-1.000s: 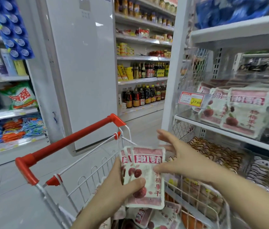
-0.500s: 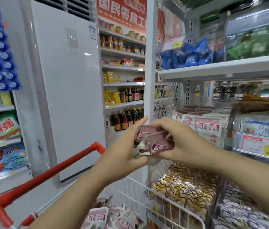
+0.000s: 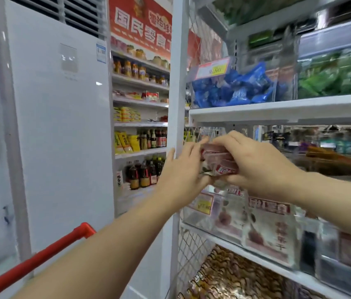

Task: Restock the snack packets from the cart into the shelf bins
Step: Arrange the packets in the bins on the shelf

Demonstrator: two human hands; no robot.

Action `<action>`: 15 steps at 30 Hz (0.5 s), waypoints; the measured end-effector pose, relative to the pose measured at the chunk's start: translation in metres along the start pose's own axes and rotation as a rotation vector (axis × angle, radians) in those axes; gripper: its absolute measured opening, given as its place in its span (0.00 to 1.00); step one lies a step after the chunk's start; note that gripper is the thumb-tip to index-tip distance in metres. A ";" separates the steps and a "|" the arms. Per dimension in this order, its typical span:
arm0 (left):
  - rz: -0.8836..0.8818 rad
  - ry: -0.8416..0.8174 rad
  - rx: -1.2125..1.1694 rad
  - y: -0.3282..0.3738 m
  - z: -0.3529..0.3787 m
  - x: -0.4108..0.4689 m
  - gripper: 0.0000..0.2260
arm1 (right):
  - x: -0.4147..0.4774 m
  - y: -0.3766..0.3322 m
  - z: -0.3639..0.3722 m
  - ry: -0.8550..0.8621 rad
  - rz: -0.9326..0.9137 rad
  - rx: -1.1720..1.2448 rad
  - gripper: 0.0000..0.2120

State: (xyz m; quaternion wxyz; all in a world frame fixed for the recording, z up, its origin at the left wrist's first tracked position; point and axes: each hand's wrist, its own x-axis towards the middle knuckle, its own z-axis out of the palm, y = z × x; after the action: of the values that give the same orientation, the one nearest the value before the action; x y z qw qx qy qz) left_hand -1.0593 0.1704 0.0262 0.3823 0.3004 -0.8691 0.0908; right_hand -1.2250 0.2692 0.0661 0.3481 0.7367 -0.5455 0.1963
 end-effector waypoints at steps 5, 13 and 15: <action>-0.042 -0.163 0.056 -0.012 0.011 0.015 0.34 | 0.027 0.015 0.032 -0.261 0.118 0.126 0.35; -0.069 -0.412 0.276 -0.013 0.022 0.040 0.46 | 0.055 0.043 0.058 -0.740 0.276 0.364 0.36; -0.074 -0.455 0.326 -0.010 0.023 0.045 0.44 | 0.059 0.044 0.062 -0.825 0.271 0.338 0.32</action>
State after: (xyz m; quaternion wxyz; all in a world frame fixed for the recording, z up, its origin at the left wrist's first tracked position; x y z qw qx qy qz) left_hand -1.0916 0.1330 0.0422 0.1269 0.4022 -0.8950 0.1456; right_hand -1.2530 0.1779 0.0767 -0.0517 0.7218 -0.6899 0.0168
